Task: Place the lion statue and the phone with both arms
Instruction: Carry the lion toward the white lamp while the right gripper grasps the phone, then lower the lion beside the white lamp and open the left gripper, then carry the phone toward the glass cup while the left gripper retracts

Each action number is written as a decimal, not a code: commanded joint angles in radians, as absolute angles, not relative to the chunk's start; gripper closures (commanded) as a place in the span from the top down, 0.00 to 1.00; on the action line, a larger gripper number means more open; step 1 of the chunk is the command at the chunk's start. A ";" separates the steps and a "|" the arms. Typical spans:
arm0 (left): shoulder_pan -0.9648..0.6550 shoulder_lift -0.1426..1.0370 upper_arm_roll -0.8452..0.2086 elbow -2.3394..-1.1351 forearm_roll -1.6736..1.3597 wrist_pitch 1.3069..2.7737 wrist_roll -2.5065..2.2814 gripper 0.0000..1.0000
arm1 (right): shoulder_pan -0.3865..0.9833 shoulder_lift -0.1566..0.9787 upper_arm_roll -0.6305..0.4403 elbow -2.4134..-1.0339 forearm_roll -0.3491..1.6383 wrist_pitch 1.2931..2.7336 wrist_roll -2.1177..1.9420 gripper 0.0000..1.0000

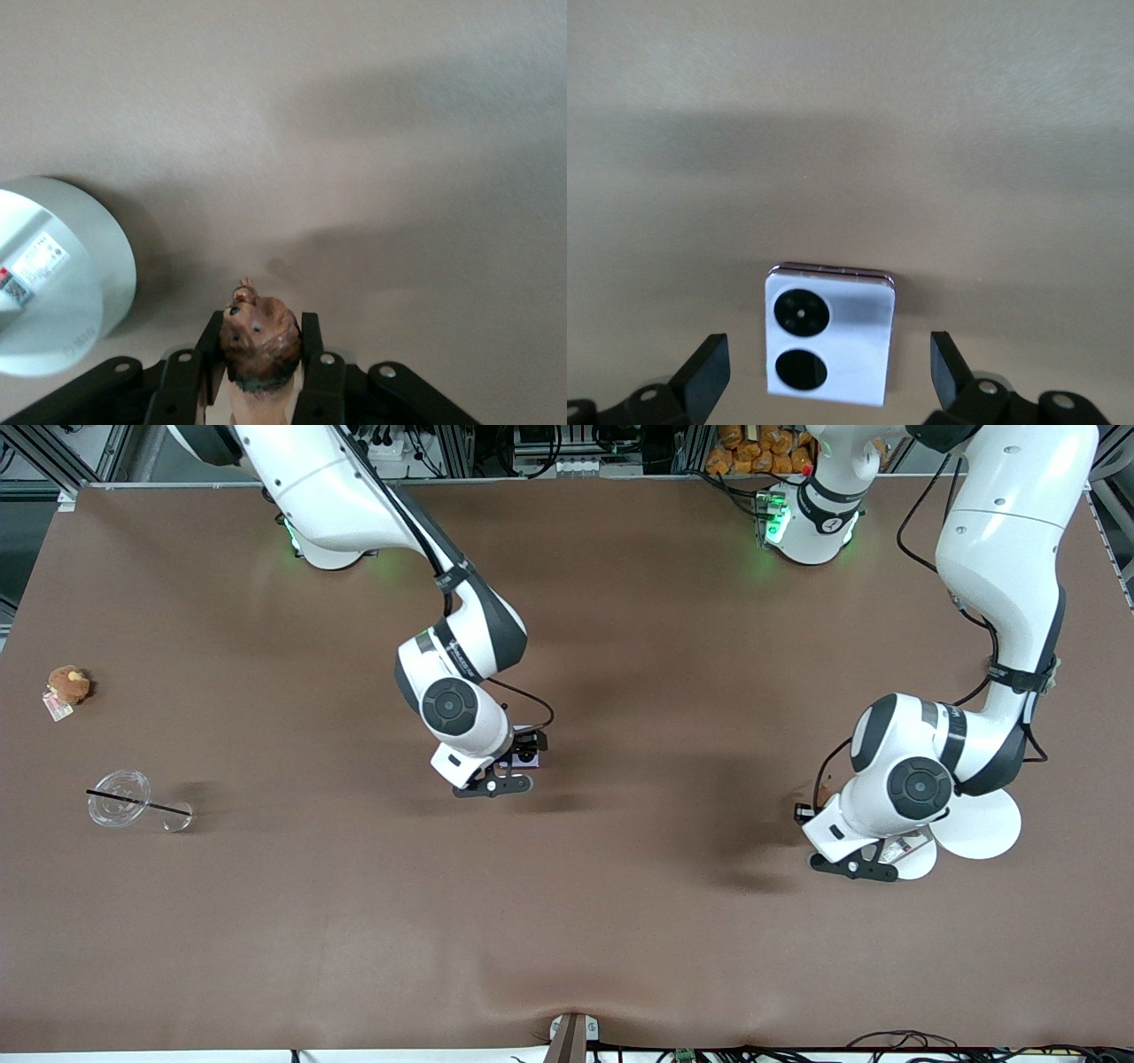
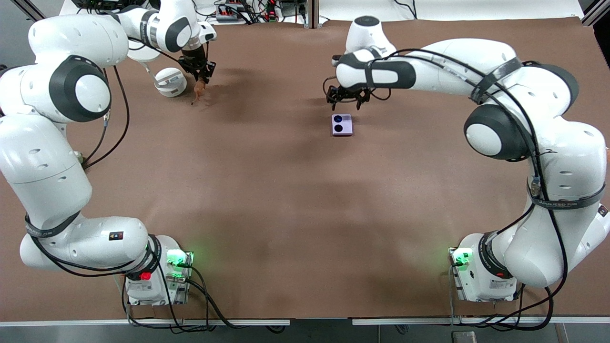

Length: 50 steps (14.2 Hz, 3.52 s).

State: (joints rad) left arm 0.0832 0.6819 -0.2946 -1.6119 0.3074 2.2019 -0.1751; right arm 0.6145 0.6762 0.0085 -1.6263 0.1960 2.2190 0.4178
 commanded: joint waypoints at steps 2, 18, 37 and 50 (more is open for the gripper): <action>0.109 0.735 -0.304 -1.569 0.330 2.264 -0.161 0.00 | 0.646 0.673 -0.002 -1.695 0.198 2.304 0.428 1.00; 0.136 0.755 -0.304 -1.566 0.380 2.322 -0.091 1.00 | 0.689 0.706 -0.017 -1.698 0.144 2.316 0.442 1.00; 0.161 0.219 -0.454 -1.398 0.167 1.505 -0.189 1.00 | 0.462 0.663 -0.034 -1.493 0.089 1.977 0.526 0.00; 0.302 0.040 -0.430 -1.373 0.040 1.460 -0.179 1.00 | 0.059 0.646 -0.057 -1.636 0.038 1.994 0.119 0.00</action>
State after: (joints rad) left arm 0.2933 0.0824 -0.4475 -1.3646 0.0675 1.4678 -0.1831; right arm 0.0986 0.6645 -0.0729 -1.5581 0.0607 1.9197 0.1759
